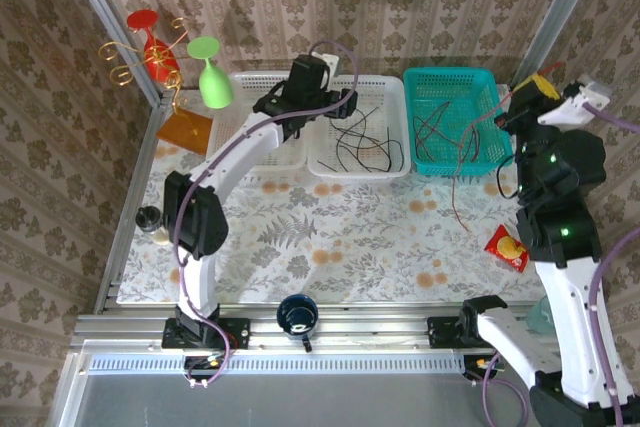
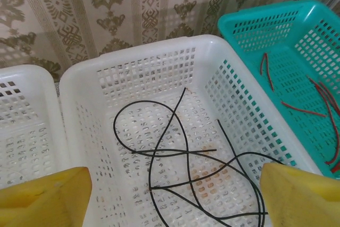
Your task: Untangle the cables
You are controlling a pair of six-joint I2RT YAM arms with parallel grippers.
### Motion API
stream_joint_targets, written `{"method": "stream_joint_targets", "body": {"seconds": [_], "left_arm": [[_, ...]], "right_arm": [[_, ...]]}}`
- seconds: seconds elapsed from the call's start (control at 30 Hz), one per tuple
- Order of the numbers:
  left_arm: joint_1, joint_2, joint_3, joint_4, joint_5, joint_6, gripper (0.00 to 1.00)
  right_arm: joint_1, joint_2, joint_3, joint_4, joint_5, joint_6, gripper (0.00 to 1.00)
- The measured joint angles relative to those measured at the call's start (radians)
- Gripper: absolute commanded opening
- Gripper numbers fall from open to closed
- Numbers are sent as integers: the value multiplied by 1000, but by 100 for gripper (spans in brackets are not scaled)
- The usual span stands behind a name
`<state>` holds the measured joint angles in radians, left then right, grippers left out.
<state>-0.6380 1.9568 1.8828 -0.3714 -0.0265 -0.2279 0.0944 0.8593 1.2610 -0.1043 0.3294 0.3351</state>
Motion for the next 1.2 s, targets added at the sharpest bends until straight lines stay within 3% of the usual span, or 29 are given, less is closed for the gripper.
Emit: {"method": "stream_joint_targets", "body": {"seconds": [0.67,1.0,1.2], "left_arm": [[-23,-402,-587,107,-1,-42,84],[-24,-479,-628,119,-26,-49,84],[-32,-499,-660,129,-30,-60,84]], "right_arm": [[-9,572,659,330,-48,-293,0],[-55,790,665,385,-98,-356,0],[-27,766,407,397,-5,-358,0]]}}
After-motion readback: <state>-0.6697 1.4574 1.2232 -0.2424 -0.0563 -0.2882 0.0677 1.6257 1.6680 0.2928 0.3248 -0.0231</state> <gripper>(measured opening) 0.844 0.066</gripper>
